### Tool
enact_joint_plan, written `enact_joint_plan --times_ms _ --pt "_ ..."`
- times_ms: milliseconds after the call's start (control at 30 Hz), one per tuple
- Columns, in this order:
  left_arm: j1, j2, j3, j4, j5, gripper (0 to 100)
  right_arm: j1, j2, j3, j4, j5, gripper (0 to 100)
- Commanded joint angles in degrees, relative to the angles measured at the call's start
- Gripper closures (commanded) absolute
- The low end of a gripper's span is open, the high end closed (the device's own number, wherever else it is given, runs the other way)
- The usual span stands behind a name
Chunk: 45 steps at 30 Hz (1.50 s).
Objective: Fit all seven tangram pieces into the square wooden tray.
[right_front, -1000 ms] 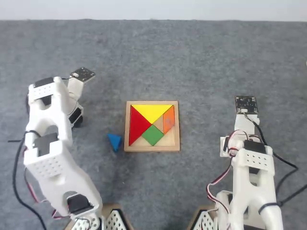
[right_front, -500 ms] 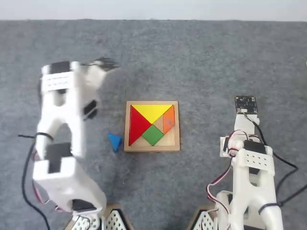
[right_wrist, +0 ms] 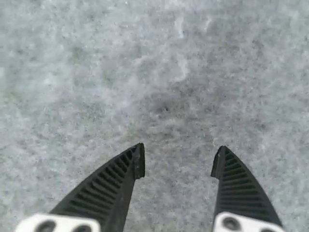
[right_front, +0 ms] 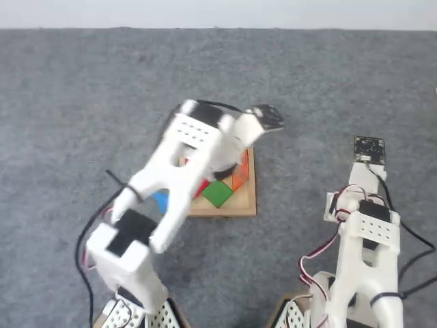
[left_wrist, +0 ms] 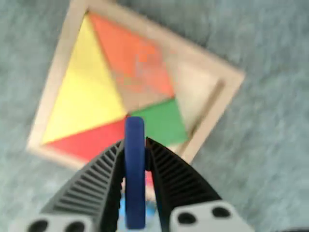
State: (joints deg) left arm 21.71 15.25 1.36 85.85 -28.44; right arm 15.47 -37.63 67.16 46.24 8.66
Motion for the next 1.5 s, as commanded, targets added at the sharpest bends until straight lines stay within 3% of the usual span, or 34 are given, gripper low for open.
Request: enact_joint_plan --times_ms 0,400,633,933,1200,1467 --pt "2.7 6.0 -2.2 -6.8 8.2 99 0.8 -0.5 -3.7 -0.5 -1.1 75.7" --pt "5.1 15.2 -8.4 -7.8 14.8 98 0.6 -0.5 -3.7 -0.5 -1.0 75.7" --pt "6.7 15.2 -8.5 -5.9 16.3 81 -0.1 -0.3 -3.7 -0.5 -1.0 75.7" --pt "6.2 9.3 -8.2 -5.5 16.5 81 -0.9 -0.1 -3.6 -0.5 -0.9 75.7" --pt "5.2 -0.5 -8.1 -0.1 16.1 81 -0.9 0.0 -3.6 -0.5 -0.9 75.7" --pt "-0.9 -0.1 -8.3 -4.7 16.5 81 -0.9 0.0 -3.6 -0.5 -0.9 75.7"
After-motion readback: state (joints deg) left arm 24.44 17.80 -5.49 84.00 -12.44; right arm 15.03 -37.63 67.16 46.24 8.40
